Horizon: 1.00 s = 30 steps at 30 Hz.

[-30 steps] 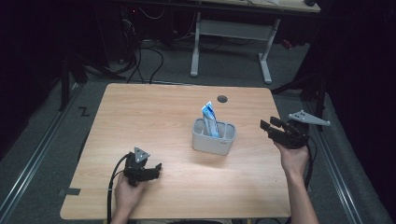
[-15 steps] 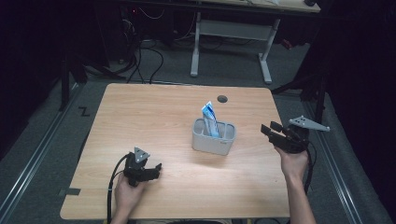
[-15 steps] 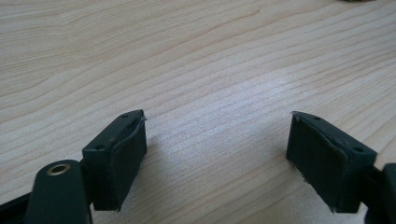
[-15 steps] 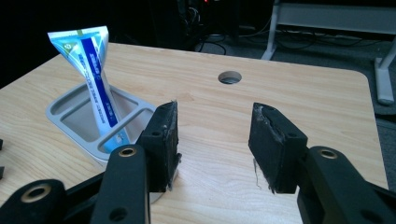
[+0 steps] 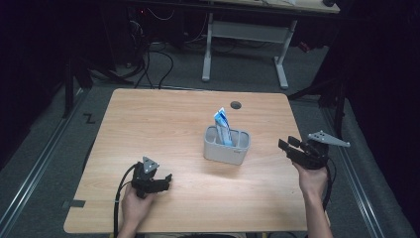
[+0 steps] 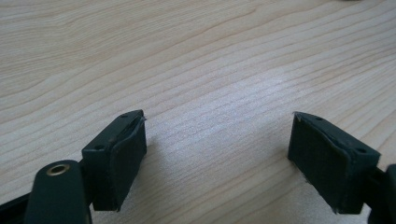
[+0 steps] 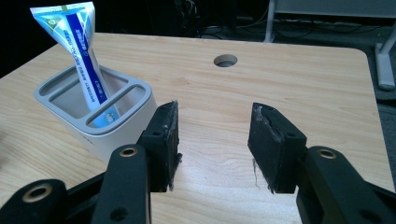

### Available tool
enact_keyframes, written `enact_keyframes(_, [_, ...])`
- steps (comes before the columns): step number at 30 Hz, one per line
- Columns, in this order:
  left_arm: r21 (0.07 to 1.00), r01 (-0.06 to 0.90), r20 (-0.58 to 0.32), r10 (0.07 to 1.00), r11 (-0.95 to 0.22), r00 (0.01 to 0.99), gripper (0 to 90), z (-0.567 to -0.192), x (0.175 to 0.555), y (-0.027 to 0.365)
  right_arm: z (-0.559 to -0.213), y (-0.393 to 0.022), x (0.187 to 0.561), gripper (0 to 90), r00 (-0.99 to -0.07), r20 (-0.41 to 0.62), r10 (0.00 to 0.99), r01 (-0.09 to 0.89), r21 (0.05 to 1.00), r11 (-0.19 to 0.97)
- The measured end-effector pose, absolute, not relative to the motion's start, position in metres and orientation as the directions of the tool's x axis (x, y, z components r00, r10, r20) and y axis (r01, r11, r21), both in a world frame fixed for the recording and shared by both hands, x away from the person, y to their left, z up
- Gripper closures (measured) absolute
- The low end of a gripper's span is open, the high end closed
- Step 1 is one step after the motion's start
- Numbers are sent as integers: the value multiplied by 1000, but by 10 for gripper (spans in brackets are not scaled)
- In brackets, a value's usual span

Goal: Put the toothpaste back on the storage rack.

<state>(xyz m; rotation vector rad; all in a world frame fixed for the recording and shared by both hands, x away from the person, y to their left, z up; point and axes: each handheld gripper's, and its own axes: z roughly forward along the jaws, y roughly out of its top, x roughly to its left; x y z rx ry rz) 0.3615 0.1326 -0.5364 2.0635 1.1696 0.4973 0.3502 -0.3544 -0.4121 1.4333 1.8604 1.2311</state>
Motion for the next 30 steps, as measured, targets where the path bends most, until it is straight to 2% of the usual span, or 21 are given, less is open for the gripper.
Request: enact_keyframes(30, [733,586,-11,857,-344,516,198,-536,361,132,-454,-361,343,527,-303,192,933,561,828,12])
